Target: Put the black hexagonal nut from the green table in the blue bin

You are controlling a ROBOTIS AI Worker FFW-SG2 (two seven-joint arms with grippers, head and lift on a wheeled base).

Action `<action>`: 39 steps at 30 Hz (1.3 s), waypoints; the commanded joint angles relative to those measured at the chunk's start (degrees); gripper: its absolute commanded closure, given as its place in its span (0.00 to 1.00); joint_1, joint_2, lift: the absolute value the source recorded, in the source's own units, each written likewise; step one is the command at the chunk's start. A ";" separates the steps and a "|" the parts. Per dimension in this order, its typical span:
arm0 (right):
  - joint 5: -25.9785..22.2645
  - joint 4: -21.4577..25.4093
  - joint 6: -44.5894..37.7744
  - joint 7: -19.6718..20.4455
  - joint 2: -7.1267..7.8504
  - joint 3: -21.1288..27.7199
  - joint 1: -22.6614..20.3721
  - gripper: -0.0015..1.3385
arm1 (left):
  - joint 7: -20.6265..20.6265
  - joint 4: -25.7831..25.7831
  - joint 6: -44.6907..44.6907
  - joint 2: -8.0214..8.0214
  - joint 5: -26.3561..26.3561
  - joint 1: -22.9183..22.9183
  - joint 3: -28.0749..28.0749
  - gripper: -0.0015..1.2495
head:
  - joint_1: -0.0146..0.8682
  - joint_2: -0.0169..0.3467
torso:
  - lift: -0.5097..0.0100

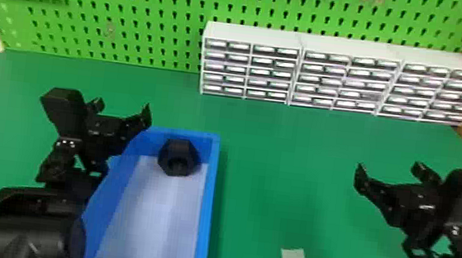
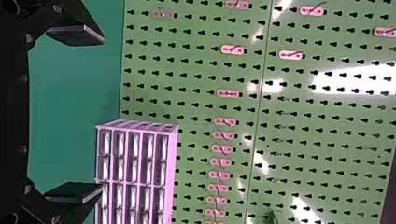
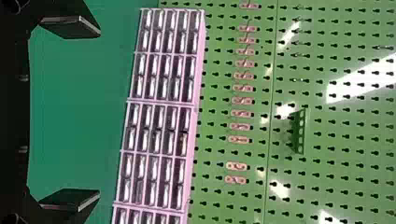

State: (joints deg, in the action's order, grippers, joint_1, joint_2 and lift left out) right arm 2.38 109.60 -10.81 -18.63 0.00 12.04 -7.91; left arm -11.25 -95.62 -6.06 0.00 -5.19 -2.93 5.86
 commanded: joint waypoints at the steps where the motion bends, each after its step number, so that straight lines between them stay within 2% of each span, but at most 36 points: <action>1: -0.01 0.00 0.00 0.00 -0.05 0.00 0.00 0.07 | 0.00 0.00 0.00 -0.15 0.00 0.03 0.02 0.14 | 0.79 0.19 | 0.79; 39: -0.18 -0.09 0.27 0.00 0.09 0.09 0.00 0.07 | 0.00 0.00 0.00 -0.15 -0.18 0.12 -0.24 0.14 | 0.79 0.19 | 0.79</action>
State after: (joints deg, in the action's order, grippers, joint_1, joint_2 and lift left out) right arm 2.20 109.52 -10.56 -18.63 0.04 12.10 -7.97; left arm -11.25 -95.62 -6.06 0.00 -5.30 -2.82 5.76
